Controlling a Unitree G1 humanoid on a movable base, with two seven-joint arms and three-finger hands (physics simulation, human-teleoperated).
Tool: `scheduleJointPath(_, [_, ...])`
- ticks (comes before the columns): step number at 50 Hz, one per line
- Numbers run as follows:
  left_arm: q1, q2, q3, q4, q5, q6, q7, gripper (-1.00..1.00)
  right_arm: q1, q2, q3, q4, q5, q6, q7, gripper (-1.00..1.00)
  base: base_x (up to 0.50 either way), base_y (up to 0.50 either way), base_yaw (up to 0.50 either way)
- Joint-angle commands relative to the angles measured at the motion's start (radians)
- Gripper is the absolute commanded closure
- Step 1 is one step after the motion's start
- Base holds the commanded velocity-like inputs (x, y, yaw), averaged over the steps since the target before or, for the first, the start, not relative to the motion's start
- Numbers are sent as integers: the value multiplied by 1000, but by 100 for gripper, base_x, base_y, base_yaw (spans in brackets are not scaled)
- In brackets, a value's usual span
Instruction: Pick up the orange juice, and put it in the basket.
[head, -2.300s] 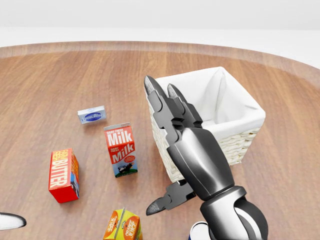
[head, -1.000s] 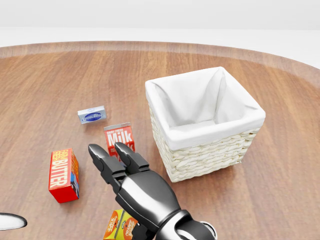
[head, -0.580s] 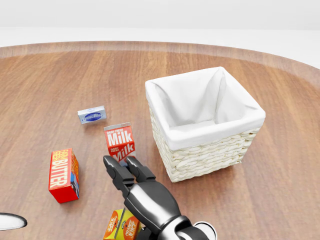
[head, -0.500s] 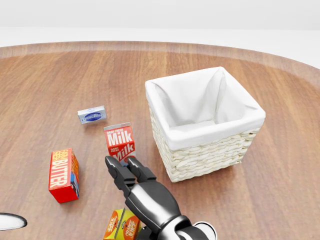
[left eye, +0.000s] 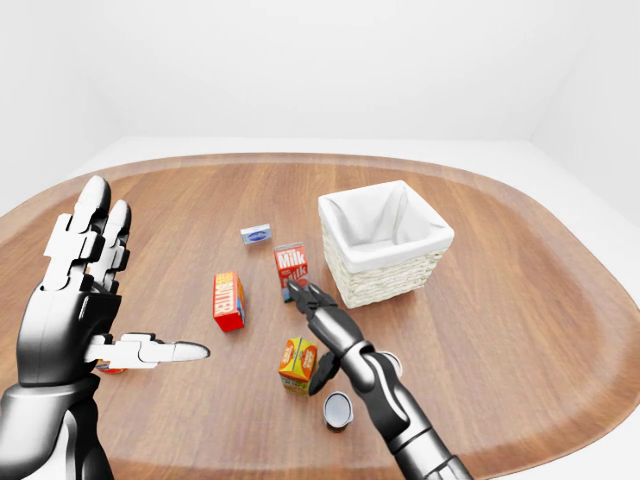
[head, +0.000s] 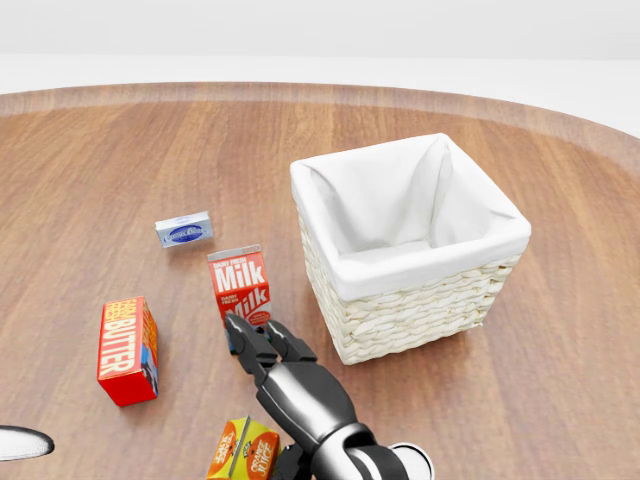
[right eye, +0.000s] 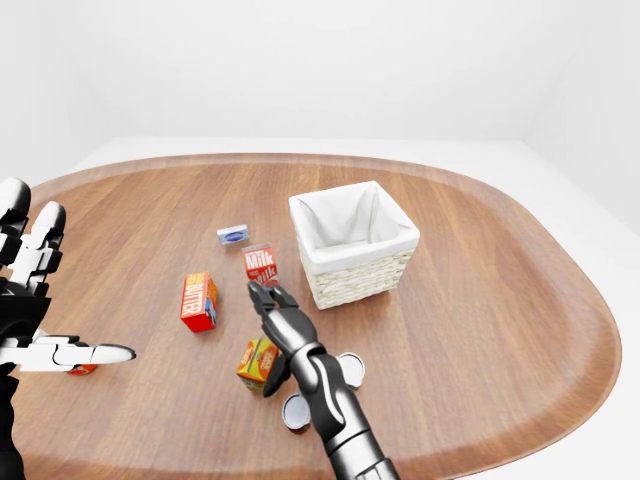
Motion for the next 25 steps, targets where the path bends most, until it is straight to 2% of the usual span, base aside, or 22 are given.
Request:
scheduleJointPath(1, [0, 0, 0, 0, 0, 0, 0, -100, -41, 15, -19, 105, 4, 0, -37, -100, 0, 0, 0])
scheduleJointPath(25, [0, 0, 0, 0, 0, 0, 0, -100, -92, 73, -5, 218, 15, 0, -64, -100, 0, 0, 0])
